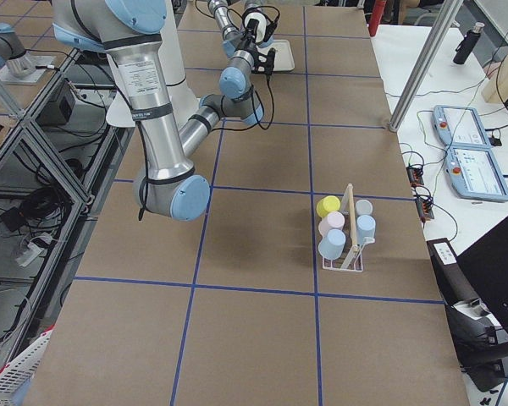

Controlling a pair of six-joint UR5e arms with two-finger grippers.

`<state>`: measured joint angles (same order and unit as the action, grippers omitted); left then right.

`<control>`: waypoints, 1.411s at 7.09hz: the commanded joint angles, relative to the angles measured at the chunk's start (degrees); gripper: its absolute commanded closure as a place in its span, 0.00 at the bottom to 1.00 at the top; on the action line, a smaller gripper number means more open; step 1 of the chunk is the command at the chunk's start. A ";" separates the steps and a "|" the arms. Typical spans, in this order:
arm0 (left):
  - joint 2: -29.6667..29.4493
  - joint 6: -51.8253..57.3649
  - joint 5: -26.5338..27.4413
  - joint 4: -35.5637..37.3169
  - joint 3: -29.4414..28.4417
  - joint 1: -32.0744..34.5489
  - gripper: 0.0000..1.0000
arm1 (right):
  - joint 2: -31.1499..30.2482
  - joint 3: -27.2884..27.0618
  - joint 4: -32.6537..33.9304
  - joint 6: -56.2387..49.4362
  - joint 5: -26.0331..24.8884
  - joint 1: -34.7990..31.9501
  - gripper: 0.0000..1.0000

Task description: Transfer IKEA cup to right arm and place on rack

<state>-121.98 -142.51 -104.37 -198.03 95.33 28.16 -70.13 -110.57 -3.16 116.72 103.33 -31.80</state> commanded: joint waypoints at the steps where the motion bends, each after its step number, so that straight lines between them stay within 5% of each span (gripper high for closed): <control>1: -0.01 0.31 -0.04 0.01 -0.40 -0.21 1.00 | 0.00 0.00 0.00 -0.08 -0.06 0.68 0.01; 8: -0.01 0.39 -0.04 -0.07 -0.50 -0.57 1.00 | 0.09 -0.09 0.00 -0.17 -0.24 0.86 0.28; 9: -0.01 0.48 -0.04 0.01 -0.41 -0.48 0.88 | 0.09 0.00 0.00 -0.17 -0.32 0.86 0.43; 10: -0.01 0.57 0.04 0.19 -0.06 -0.48 0.54 | 0.09 0.00 0.00 -0.17 -0.32 0.86 0.60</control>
<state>-121.99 -142.03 -104.41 -197.97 94.98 27.64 -70.05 -110.59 -3.17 116.54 103.02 -30.93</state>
